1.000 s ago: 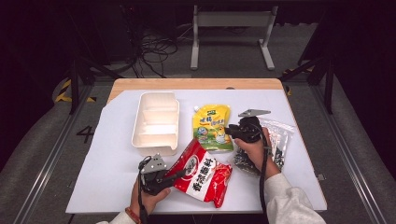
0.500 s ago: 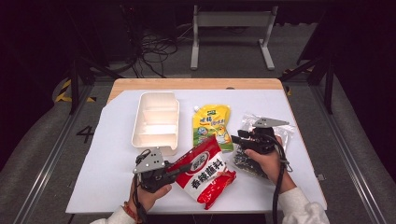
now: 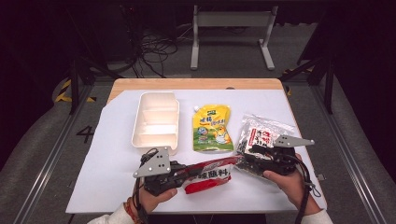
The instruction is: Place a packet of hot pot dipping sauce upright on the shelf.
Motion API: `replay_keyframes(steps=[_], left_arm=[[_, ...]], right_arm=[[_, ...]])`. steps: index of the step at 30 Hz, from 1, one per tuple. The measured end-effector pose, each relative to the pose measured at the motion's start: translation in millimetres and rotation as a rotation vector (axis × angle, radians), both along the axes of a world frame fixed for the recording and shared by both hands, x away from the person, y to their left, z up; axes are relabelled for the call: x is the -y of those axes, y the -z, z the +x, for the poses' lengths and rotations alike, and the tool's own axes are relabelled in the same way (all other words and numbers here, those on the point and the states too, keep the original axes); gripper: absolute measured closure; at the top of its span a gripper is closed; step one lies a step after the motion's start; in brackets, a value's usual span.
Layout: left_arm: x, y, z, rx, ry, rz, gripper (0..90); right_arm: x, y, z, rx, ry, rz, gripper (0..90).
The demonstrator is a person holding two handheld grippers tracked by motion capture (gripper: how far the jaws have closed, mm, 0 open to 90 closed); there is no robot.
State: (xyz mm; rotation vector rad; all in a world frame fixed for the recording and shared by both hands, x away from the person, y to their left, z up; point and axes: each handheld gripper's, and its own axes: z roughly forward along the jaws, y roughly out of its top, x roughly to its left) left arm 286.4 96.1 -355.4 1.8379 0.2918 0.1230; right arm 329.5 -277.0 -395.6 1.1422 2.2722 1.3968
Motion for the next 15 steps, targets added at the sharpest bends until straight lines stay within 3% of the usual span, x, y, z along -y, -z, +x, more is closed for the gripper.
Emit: replay_keyframes(steps=[3, 7, 13, 15], left_arm=[[-5.3, -9.3, 3.3, 0.025, -0.001, 0.004, 89.0], [-15.0, -20.5, 10.8, 0.045, -0.008, -0.012, 89.0], [-30.9, -35.7, 20.4, 0.079, -0.055, -0.026, 89.0], [-38.3, -41.8, 26.6, 0.101, -0.076, -0.023, 89.0]], right_arm=[[3.1, -0.6, -8.6, -0.005, -0.006, -0.007, 42.5], [2.9, -0.6, -22.7, 0.03, 0.007, -0.017, 42.3], [-0.4, 4.5, -33.0, 0.023, -0.01, -0.024, 38.6], [-3.9, 7.0, -35.3, 0.035, -0.019, -0.047, 36.2]])
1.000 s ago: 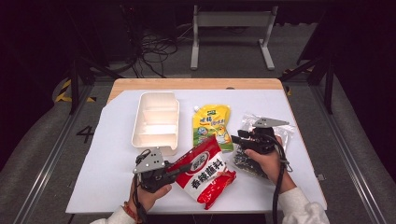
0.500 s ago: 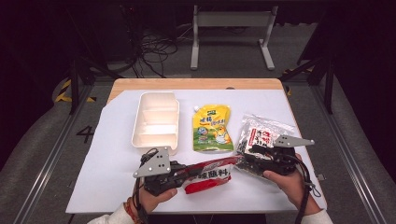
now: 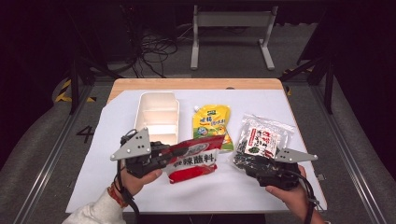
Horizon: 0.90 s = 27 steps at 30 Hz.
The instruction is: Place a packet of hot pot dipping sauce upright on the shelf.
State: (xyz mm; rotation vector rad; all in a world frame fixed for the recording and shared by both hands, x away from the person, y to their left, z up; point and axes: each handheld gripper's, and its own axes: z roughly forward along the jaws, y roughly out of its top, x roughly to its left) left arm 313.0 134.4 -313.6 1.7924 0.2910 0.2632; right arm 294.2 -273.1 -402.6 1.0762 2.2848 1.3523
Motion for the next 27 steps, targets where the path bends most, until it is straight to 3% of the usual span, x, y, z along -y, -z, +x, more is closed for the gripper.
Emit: replay_keyframes(steps=[7, 17, 22, 27], left_arm=[[-24.0, -19.5, 31.1, 0.02, -0.073, -0.003, 89.0], [-38.5, -49.1, 67.4, 0.074, -0.079, 0.006, 89.0], [-44.8, -56.4, 88.6, 0.089, -0.114, 0.026, 89.0], [-55.3, -57.3, 113.4, 0.076, -0.151, 0.016, 89.0]], right_arm=[[-5.7, 6.0, -0.7, -0.004, -0.006, -0.019, 33.0], [-4.2, 19.1, -15.5, -0.02, 0.017, -0.046, 31.9], [-2.0, 22.1, -22.9, -0.025, 0.038, -0.047, 31.6], [0.9, 23.3, -31.2, -0.024, 0.058, -0.048, 31.3]])
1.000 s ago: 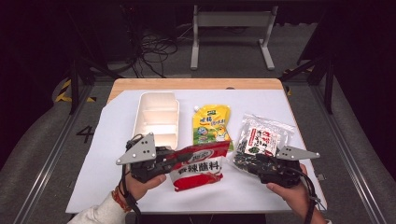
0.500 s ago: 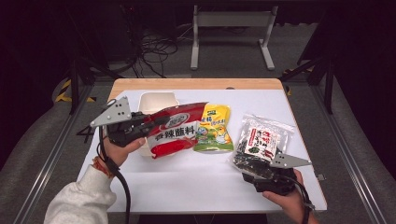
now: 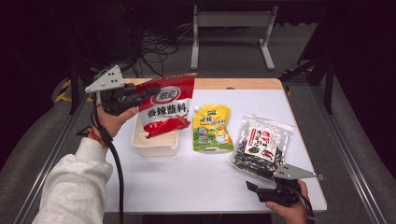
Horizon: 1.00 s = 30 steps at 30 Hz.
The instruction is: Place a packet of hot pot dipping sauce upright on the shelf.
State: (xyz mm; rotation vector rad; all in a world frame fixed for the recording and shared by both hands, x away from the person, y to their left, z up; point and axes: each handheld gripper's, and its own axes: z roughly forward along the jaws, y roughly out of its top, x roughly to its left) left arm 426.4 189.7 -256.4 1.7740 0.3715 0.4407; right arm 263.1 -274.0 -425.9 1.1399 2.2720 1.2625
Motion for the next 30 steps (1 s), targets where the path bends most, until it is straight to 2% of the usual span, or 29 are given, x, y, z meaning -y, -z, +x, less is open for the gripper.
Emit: replay_keyframes(steps=[3, 11, 18, 25, 27, 30], left_arm=[[-4.6, 0.1, 13.9, 0.0, -0.026, -0.006, 89.0], [-11.0, 5.6, 54.3, -0.023, -0.065, 0.031, 88.9], [-8.0, 12.0, 83.3, -0.037, -0.081, 0.078, 88.9], [-3.2, 18.4, 103.8, -0.031, -0.093, 0.114, 88.8], [-0.1, 24.5, 109.6, -0.037, -0.103, 0.138, 88.8], [1.6, 31.4, 114.9, -0.046, -0.102, 0.143, 88.8]], right_arm=[[2.6, 2.8, -5.8, -0.003, 0.01, -0.005, 31.1], [14.0, 6.8, -16.7, -0.012, 0.056, 0.001, 30.9], [16.7, 11.5, -21.9, -0.023, 0.046, 0.009, 28.9], [17.4, 13.2, -25.4, -0.026, 0.049, 0.011, 28.4], [17.5, 13.9, -25.8, -0.032, 0.052, 0.008, 28.7], [16.9, 14.9, -26.0, -0.037, 0.048, 0.01, 29.2]])
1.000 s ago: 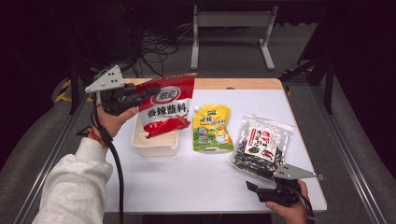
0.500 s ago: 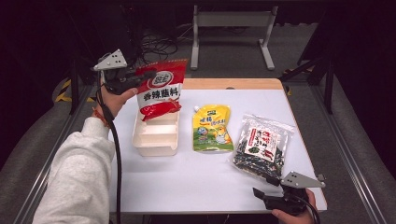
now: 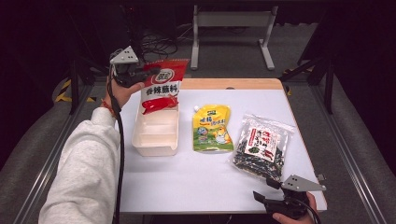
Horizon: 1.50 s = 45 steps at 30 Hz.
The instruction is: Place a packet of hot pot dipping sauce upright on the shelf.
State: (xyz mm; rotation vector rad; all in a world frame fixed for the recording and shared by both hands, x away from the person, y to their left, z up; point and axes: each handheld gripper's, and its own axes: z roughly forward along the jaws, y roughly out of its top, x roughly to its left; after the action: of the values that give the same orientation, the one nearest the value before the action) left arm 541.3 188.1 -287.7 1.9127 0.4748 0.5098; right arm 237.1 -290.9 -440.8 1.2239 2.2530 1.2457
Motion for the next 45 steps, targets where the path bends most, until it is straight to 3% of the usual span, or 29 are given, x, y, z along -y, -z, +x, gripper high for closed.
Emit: replay_keyframes(steps=[1, 4, 9, 11, 12, 13, 14, 17, 19, 20, 21, 24, 29, 33, 35, 38, 41, 43, 45], left_arm=[[0.0, 5.9, 4.1, -0.002, -0.001, -0.022, 88.8], [1.0, 10.9, 7.2, -0.006, -0.011, -0.017, 88.6], [2.8, 31.8, 10.4, -0.08, 0.0, -0.011, 82.7], [2.5, 41.1, 10.3, -0.113, -0.02, 0.028, 75.6], [1.9, 45.9, 10.2, -0.114, -0.044, 0.059, 77.3], [1.9, 45.9, 10.2, -0.114, -0.044, 0.059, 76.6], [-0.9, 54.8, 10.1, -0.148, -0.072, 0.075, 74.9], [-6.8, 66.0, 7.6, -0.174, -0.06, 0.053, 75.8], [-7.4, 74.7, 6.0, -0.191, -0.073, 0.107, 78.7], [-7.4, 74.7, 6.0, -0.191, -0.073, 0.107, 79.9], [-8.4, 82.0, 5.6, -0.197, -0.12, 0.146, 83.1], [-13.9, 87.7, 6.2, -0.215, -0.137, 0.133, 86.5], [-15.4, 94.0, 7.3, -0.234, -0.153, 0.153, 89.5], [-14.1, 103.2, 7.8, -0.244, -0.181, 0.193, 89.3], [-13.6, 109.9, 8.0, -0.269, -0.192, 0.209, 89.3], [-13.7, 113.0, 8.2, -0.272, -0.202, 0.183, 88.5], [-13.8, 111.8, 8.5, -0.27, -0.201, 0.183, 87.7], [-14.3, 109.1, 7.2, -0.25, -0.224, 0.18, 84.2], [-18.2, 106.9, 5.7, -0.248, -0.222, 0.139, 79.7]], right_arm=[[-0.6, 0.9, 0.1, -0.001, -0.004, -0.002, 28.9], [-1.8, 1.3, -0.2, -0.003, -0.008, -0.003, 28.7], [-4.0, 2.2, 0.2, -0.01, -0.024, -0.006, 28.3], [-5.0, 3.1, 0.8, -0.013, -0.03, -0.009, 27.9], [-5.4, 3.5, 1.4, -0.014, -0.036, -0.01, 27.9], [-6.0, 3.8, 1.7, -0.013, -0.039, -0.01, 28.0], [-6.7, 3.9, 1.8, -0.016, -0.042, -0.011, 28.0], [-8.4, 4.0, 2.6, -0.017, -0.053, -0.01, 28.0], [-10.1, 4.2, 3.8, -0.018, -0.06, -0.012, 28.0], [-10.1, 4.2, 3.8, -0.018, -0.06, -0.012, 28.0], [-12.0, 4.5, 4.8, -0.02, -0.066, -0.017, 27.9], [-14.2, 5.2, 5.9, -0.026, -0.074, -0.02, 27.7], [-16.5, 7.1, 8.8, -0.034, -0.088, -0.02, 28.3], [-18.2, 6.9, 10.4, -0.031, -0.095, -0.021, 28.3], [-19.0, 6.6, 10.8, -0.03, -0.097, -0.027, 28.3], [-19.9, 5.7, 11.9, -0.023, -0.098, -0.033, 28.3], [-20.8, 5.2, 13.3, -0.022, -0.103, -0.034, 28.3], [-21.4, 4.9, 14.6, -0.022, -0.108, -0.035, 28.2], [-22.3, 4.3, 15.7, -0.02, -0.112, -0.036, 28.1]])
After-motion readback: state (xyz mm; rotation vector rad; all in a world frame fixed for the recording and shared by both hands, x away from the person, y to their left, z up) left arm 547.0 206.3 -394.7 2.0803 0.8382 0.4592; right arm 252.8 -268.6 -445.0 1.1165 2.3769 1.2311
